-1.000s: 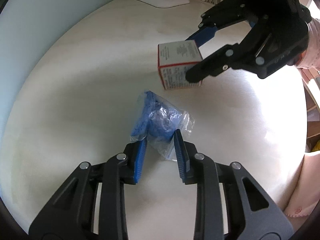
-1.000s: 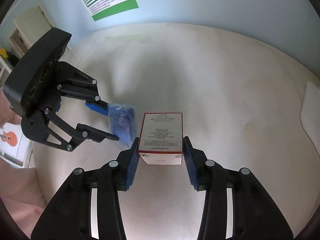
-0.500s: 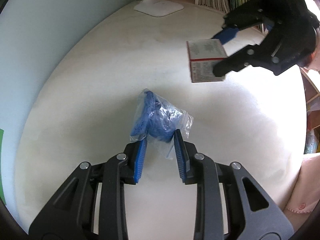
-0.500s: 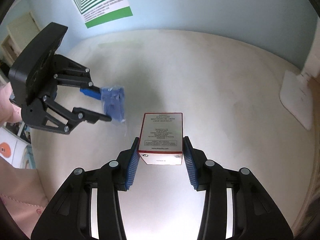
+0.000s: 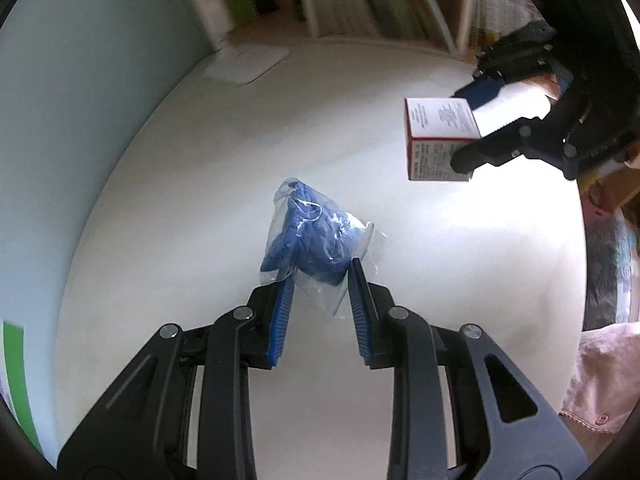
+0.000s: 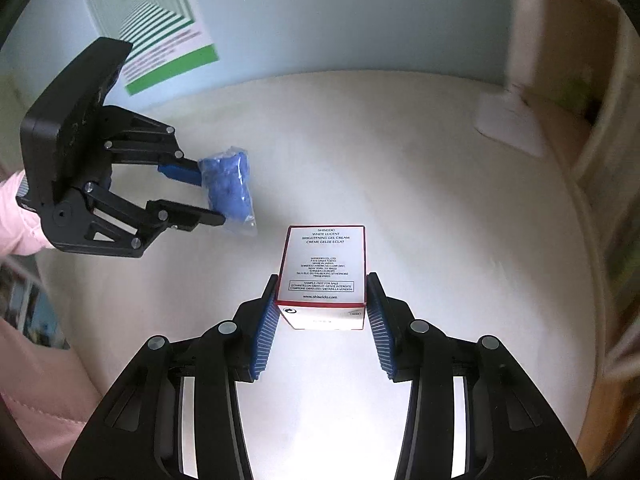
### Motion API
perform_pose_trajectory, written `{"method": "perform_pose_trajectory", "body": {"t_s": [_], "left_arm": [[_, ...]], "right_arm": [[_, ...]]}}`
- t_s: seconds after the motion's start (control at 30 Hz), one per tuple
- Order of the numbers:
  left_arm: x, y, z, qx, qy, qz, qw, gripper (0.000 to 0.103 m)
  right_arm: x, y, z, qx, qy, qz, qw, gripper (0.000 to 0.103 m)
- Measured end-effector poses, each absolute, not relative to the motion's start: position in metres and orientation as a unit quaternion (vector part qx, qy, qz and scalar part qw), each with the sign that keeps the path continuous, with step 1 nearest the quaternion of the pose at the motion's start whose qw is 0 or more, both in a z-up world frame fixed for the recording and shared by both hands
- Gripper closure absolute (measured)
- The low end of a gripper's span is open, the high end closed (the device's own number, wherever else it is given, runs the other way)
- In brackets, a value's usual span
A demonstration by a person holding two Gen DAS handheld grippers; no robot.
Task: Collect trash
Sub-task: 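Carry the bag and box with both tools over the trash bin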
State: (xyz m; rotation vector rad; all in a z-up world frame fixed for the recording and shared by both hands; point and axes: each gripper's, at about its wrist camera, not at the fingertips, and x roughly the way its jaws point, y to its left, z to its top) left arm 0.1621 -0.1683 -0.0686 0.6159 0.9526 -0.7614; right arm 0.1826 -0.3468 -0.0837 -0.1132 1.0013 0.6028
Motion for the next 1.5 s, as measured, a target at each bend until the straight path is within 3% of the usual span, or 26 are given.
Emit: {"method": "perform_pose_trajectory", "body": {"t_s": [0.43, 0.8, 1.1, 1.5], "left_arm": [[0.082, -0.295, -0.07, 0.36, 0.378, -0.492, 0.697, 0.077], [-0.03, -0.405, -0.085, 0.421, 0.326, -0.595, 0.602, 0.077], [-0.141, -0.448, -0.134, 0.464, 0.344, -0.628, 0.521, 0.077], [-0.211, -0.466, -0.224, 0.5, 0.4, -0.618, 0.457, 0.077]], "right_arm": [[0.04, -0.469, -0.083, 0.051, 0.471, 0.12, 0.872, 0.06], [-0.125, -0.546, -0.099, 0.138, 0.467, -0.015, 0.873, 0.06], [-0.243, -0.571, -0.141, 0.215, 0.481, -0.079, 0.847, 0.06], [-0.328, -0.566, -0.223, 0.295, 0.501, -0.108, 0.806, 0.06]]}}
